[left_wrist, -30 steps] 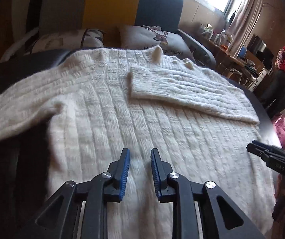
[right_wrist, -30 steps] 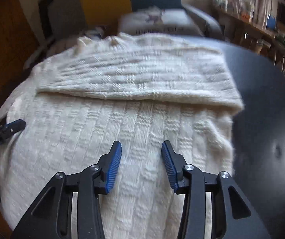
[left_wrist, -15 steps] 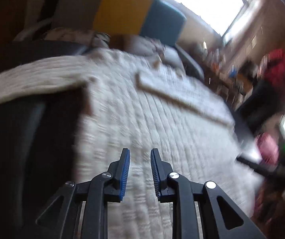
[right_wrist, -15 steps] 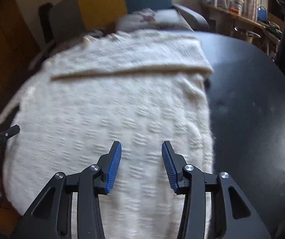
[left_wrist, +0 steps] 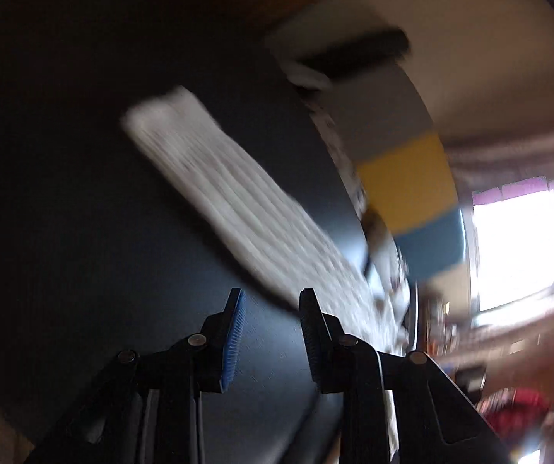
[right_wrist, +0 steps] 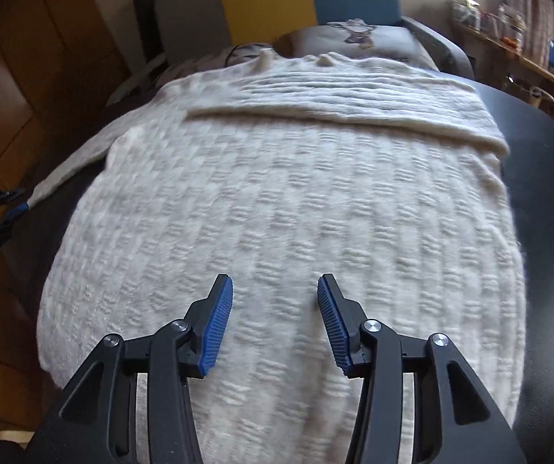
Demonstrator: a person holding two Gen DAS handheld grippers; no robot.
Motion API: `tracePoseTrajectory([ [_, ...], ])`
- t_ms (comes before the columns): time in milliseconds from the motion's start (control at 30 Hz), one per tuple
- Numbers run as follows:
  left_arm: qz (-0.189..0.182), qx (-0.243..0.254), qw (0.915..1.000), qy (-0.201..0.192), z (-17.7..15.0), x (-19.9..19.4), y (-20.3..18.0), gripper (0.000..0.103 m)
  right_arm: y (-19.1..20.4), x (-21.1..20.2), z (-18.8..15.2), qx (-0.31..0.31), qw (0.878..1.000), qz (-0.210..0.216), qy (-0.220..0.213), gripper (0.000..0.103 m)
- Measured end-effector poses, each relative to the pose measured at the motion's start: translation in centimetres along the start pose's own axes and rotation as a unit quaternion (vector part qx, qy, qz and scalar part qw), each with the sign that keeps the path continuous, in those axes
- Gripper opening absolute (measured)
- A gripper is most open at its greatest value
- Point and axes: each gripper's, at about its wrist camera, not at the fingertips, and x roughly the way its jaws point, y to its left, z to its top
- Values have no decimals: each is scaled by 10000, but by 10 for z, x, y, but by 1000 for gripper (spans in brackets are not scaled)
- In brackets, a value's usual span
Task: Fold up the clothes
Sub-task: 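Roll the left tool and lower it onto the other sleeve cuff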
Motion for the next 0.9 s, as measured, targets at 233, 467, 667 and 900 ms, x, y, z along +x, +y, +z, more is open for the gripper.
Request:
tracePoseTrajectory([
  [233, 53, -772, 9967, -252, 48, 5, 34, 29, 20, 8, 9, -248, 9997, 11, 60, 49],
  [467, 59, -1205, 9924, -244, 56, 25, 45, 31, 36, 12, 20, -519, 9986, -3, 32, 49],
  [667, 120, -1401, 9898, -236, 60, 40, 47, 31, 47, 13, 34, -673, 9977, 63, -61, 52],
  [900, 541, -1102, 9910, -536, 65, 53, 28, 23, 55, 18, 44, -798, 9967, -58, -166, 52],
])
